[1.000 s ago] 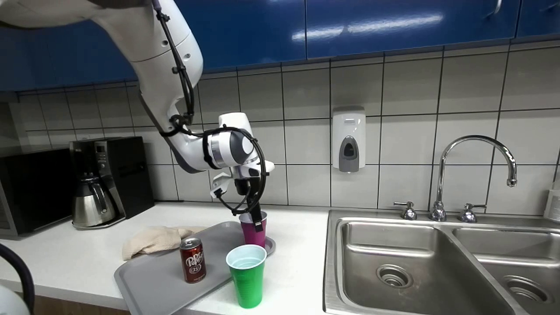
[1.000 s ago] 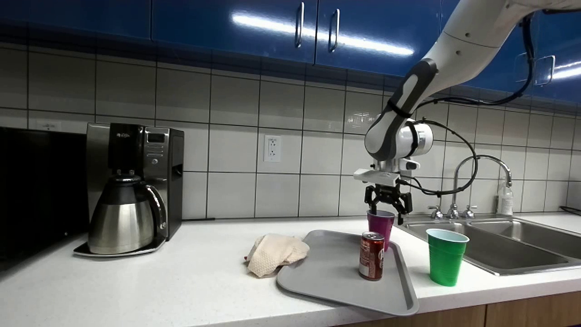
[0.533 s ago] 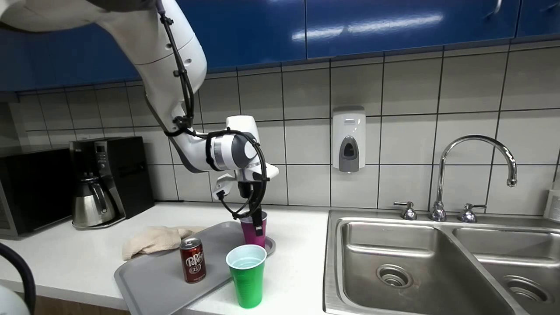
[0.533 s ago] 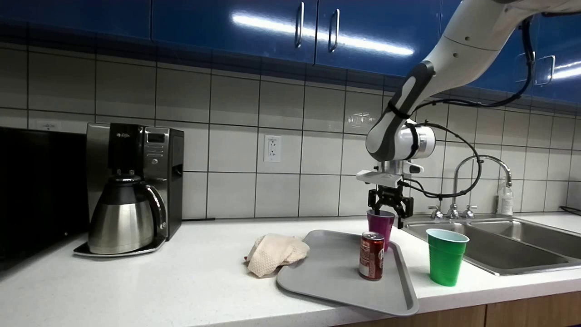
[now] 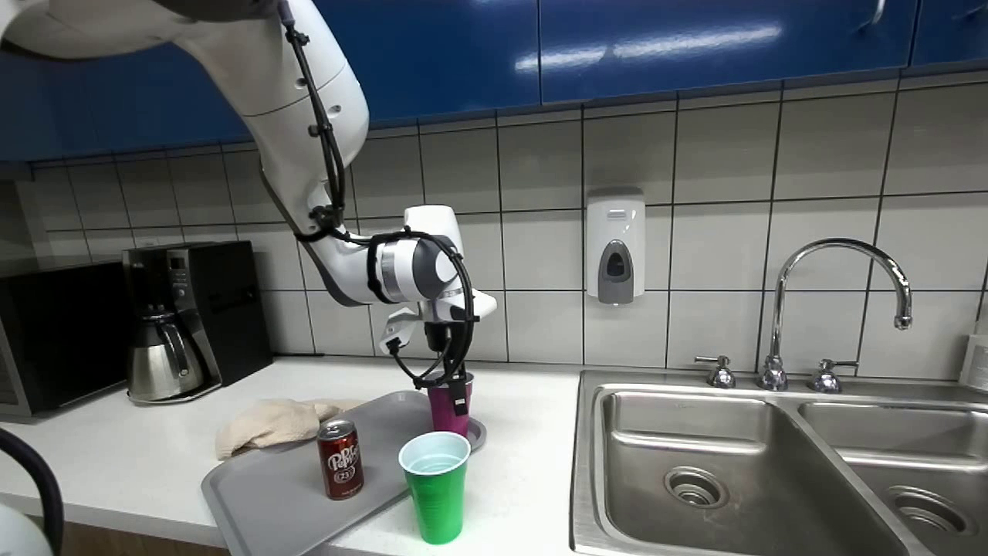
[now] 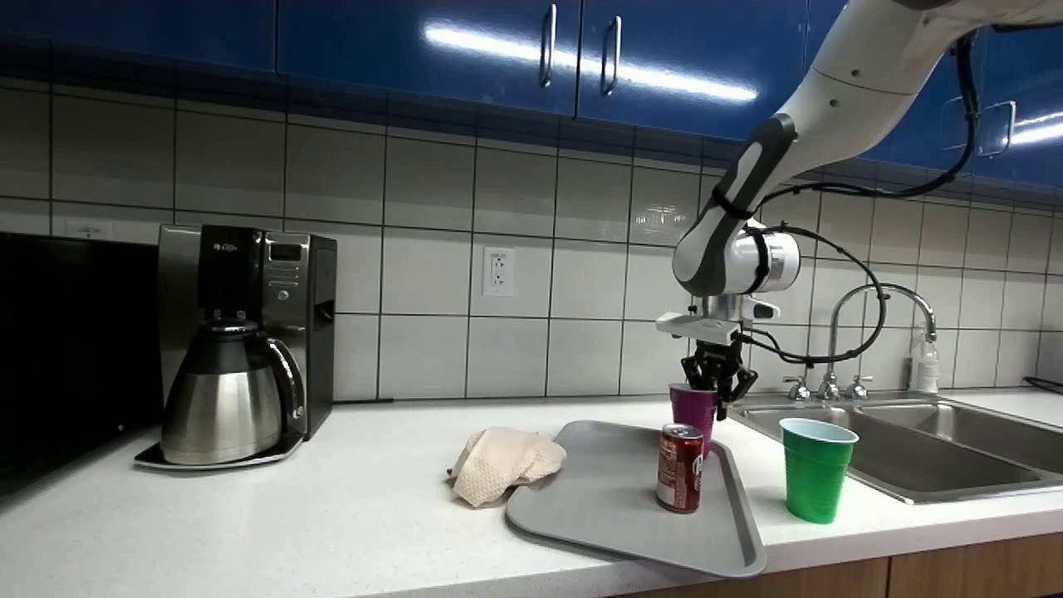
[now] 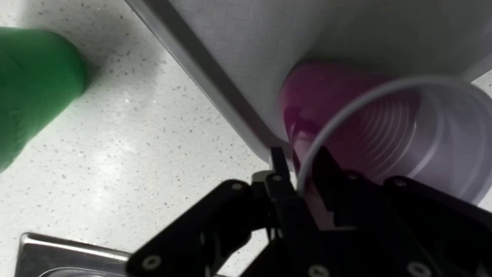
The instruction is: Take the cups off of the tray
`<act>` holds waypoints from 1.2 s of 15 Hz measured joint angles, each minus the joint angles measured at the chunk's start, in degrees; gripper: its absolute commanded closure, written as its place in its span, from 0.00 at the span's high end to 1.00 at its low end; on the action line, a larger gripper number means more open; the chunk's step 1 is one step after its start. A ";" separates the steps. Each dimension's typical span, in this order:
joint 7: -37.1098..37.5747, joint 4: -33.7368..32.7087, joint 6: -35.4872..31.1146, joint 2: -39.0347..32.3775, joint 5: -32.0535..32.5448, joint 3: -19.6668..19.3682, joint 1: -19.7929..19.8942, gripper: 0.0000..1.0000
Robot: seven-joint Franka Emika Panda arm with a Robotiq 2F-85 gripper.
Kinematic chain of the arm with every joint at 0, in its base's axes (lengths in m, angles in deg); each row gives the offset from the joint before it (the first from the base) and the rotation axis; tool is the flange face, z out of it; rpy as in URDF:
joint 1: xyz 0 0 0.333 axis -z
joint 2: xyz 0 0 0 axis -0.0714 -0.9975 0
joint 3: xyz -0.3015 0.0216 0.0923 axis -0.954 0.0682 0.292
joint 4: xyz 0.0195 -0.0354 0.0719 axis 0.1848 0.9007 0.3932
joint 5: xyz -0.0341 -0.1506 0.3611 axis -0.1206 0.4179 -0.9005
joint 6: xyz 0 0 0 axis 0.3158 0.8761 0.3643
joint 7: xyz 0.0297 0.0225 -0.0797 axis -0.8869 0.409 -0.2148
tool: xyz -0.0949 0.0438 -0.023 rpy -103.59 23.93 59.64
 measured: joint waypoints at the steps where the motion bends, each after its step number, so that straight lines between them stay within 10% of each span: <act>1: 0.00 0.00 0.00 -0.04 -0.01 -0.06 0.00 0.00; 18: -0.01 -0.01 -0.11 3.20 -0.02 -0.30 -1.03 0.01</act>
